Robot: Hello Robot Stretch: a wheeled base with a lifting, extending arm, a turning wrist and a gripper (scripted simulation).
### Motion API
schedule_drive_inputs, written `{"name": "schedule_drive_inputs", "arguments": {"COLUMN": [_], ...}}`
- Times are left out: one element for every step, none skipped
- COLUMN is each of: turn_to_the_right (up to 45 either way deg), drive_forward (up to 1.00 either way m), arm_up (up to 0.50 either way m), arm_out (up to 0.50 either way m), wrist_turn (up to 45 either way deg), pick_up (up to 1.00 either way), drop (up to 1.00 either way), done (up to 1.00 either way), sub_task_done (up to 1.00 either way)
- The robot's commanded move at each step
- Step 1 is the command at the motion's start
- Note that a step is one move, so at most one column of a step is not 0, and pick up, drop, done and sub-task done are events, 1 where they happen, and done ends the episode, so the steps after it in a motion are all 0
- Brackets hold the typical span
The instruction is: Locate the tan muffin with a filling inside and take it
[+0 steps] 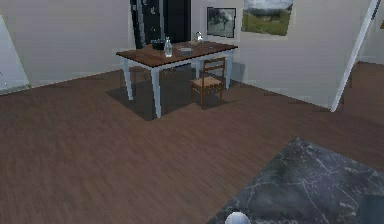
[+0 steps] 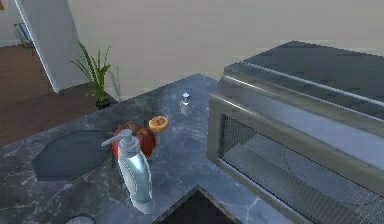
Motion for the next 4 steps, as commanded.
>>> {"name": "schedule_drive_inputs", "arguments": {"turn_to_the_right": [0.0, 0.0, 0.0, 0.0], "drive_forward": [0.0, 0.0, 0.0, 0.0], "arm_up": [0.5, 0.38, 0.0, 0.0], "arm_out": [0.0, 0.0, 0.36, 0.0], "wrist_turn": [0.0, 0.0, 0.0, 45.0], "pick_up": [0.0, 0.0, 0.0, 0.0], "drop": [0.0, 0.0, 0.0, 0.0], "done": [0.0, 0.0, 0.0, 0.0], "sub_task_done": [0.0, 0.0, 0.0, 0.0]}}
